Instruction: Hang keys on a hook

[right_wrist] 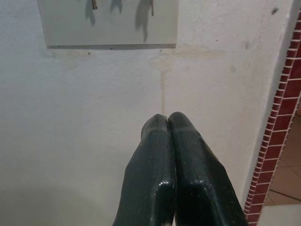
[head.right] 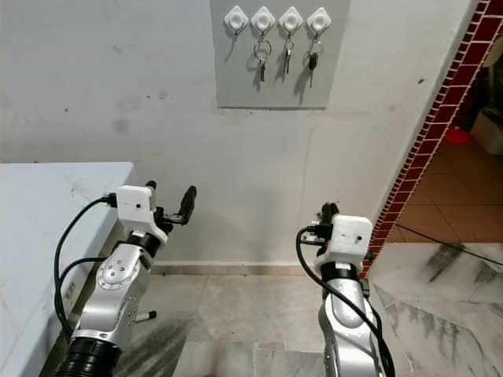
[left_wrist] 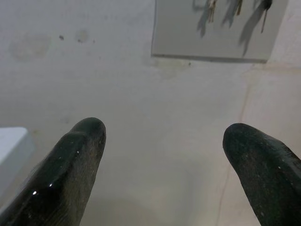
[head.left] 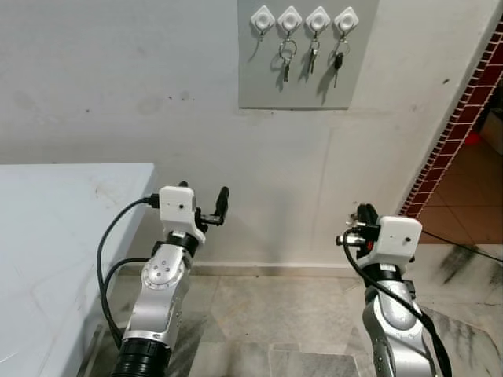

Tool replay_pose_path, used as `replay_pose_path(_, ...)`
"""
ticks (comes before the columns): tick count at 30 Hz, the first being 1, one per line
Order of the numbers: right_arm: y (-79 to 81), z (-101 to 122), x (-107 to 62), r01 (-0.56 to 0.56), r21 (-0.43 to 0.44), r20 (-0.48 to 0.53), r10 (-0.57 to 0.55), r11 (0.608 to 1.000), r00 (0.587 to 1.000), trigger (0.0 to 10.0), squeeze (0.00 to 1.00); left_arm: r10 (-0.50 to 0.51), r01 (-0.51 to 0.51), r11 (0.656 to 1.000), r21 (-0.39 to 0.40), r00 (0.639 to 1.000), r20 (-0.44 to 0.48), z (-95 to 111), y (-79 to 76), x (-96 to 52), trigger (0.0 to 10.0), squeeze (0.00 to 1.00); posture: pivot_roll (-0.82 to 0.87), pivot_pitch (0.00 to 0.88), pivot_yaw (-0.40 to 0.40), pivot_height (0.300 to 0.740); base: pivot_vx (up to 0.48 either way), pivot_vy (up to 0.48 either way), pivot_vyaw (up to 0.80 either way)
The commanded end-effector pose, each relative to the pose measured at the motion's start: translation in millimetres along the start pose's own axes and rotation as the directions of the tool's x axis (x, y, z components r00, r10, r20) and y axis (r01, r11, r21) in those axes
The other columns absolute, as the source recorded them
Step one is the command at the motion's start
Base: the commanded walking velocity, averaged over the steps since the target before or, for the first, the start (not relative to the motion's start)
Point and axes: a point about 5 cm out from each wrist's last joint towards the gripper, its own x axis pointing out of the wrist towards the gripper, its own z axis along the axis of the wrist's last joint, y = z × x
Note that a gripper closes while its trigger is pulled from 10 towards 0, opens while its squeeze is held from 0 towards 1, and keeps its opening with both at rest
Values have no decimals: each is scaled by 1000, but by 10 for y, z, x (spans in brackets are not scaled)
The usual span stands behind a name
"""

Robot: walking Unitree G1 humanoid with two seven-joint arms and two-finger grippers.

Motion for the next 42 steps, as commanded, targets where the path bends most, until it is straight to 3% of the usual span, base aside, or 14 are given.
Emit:
replay_pose_path(1, -2, 54, -1, 5, 11, 16, -5, 1000, 1000, 10000, 0, 13, -13, 1000, -6, 999, -30, -39, 15, -9, 10000, 0, -22, 63, 28, 740, 0, 0, 0)
replay_pose_path(16, -31, 126, 24, -24, 1, 33, 24, 1000, 999, 10000, 0, 37, -37, 999, -12, 998, -51, -51, 104, -80, 10000, 0, -20, 59, -17, 740, 0, 0, 0)
replay_pose_path(42, -17, 148, 53, -71, -18, 43, 72, 997, 996, 10000, 0, 49, -51, 997, -66, 998, -38, -29, 74, -77, 10000, 0, -6, 36, -47, 740, 23, 0, 0)
